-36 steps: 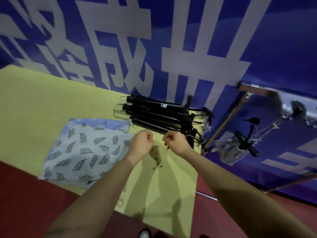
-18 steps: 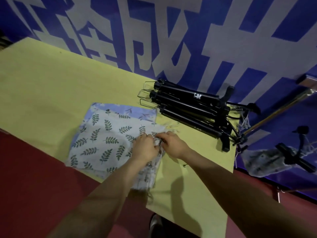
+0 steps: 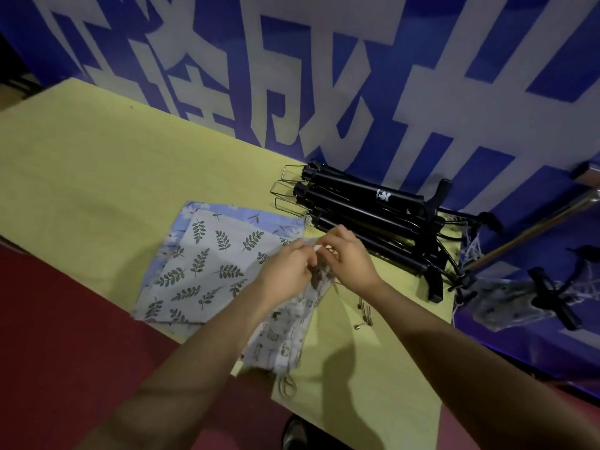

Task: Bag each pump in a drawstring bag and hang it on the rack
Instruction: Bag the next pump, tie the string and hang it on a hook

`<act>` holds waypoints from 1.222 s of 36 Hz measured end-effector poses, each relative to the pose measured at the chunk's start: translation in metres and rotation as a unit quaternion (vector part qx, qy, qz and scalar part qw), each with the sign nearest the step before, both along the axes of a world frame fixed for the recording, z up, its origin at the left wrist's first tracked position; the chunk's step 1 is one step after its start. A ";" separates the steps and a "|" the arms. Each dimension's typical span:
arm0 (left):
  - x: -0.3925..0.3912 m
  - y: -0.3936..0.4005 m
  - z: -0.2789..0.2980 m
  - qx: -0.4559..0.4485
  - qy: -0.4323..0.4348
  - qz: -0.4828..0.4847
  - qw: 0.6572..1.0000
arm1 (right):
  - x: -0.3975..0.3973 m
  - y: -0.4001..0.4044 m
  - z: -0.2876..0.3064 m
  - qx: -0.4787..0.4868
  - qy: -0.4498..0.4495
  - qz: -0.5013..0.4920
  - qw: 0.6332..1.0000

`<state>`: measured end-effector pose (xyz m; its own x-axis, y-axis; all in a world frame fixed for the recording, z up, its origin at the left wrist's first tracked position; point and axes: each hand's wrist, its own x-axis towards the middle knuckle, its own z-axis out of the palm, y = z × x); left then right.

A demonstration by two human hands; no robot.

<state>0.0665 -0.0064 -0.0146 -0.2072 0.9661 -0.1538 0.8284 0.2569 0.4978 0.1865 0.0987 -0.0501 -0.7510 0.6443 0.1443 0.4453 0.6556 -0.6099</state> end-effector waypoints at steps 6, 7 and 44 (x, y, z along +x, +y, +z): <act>0.011 0.011 0.023 0.014 0.042 -0.049 0.998 | 0.013 0.007 0.016 -0.062 0.073 -0.072 0.993; 0.013 0.011 0.023 0.012 0.041 -0.051 0.998 | 0.015 0.008 0.019 -0.069 0.087 -0.084 0.990; -0.005 0.022 0.003 -0.077 0.105 0.004 0.991 | 0.050 -0.005 -0.014 -0.036 -0.085 -0.211 0.973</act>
<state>0.0615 0.0160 -0.0112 -0.2575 0.9328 -0.2520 0.9072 0.3232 0.2692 0.2363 0.0936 -0.0641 -0.4263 0.9044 -0.0154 0.7638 0.3508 -0.5419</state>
